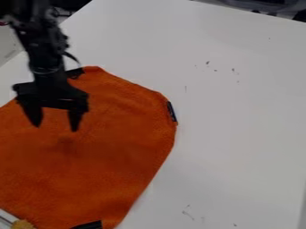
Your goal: Fold the cloth half from top right to the bottom left
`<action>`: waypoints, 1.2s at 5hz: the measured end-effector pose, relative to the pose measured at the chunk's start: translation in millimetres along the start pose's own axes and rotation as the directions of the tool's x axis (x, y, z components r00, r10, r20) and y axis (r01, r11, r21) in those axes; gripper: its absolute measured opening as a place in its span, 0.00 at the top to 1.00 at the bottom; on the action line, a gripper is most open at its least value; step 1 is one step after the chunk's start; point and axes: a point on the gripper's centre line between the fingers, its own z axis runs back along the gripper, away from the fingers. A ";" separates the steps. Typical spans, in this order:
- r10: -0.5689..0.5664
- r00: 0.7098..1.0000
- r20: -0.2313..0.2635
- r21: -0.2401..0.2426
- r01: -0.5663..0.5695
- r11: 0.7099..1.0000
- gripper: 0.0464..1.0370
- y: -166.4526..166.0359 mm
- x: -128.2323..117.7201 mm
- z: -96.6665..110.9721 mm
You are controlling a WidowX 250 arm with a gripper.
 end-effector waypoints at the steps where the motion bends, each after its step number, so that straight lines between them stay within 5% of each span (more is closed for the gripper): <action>1: 0.043 0.999 0.028 0.010 -0.044 0.999 0.04 -50.1 1.3 10.8; 4: -0.056 0.991 0.121 -0.041 0.061 0.997 0.04 -148.8 35.8 53.7; 6: -0.081 0.995 0.061 -0.089 0.086 0.992 0.04 -161.6 63.8 23.6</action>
